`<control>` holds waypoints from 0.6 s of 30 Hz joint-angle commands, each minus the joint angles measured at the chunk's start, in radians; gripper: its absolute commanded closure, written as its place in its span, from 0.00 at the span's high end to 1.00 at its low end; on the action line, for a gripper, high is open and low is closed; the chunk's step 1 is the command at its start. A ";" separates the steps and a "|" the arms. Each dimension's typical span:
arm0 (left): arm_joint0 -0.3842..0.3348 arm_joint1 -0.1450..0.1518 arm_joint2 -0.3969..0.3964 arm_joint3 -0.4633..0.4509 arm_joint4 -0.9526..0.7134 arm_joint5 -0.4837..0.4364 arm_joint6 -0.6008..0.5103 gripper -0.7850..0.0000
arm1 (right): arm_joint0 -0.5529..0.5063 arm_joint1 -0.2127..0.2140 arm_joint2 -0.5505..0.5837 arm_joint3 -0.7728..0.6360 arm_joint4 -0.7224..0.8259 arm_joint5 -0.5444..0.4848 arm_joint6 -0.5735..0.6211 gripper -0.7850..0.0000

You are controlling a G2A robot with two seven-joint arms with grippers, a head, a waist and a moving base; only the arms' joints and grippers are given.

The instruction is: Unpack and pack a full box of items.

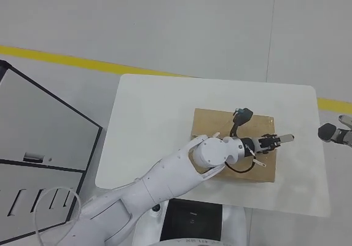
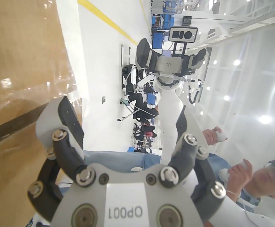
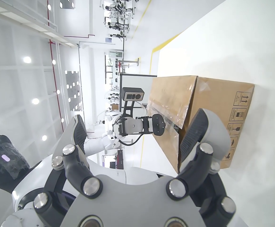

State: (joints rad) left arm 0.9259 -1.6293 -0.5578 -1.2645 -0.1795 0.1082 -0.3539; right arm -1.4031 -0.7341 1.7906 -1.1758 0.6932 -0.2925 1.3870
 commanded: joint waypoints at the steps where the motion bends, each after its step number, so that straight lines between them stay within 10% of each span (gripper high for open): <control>1: -0.009 -0.011 0.009 0.014 -0.013 -0.016 -0.003 1.00 | -0.006 -0.001 0.003 0.001 0.005 0.000 0.001 1.00; 11: -0.029 -0.042 -0.007 0.038 -0.047 -0.085 -0.021 1.00 | -0.017 -0.007 0.005 0.013 0.031 -0.018 -0.005 1.00; 18: 0.146 0.068 -0.336 -0.169 0.023 -0.229 -0.080 1.00 | 0.032 -0.032 -0.063 0.067 0.088 -0.120 -0.032 1.00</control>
State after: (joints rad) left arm 1.0160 -1.5847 -0.8157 -1.3788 -0.1812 -0.1134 -0.4146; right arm -1.3764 -0.7629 1.7388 -1.1149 0.7829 -0.4021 1.3583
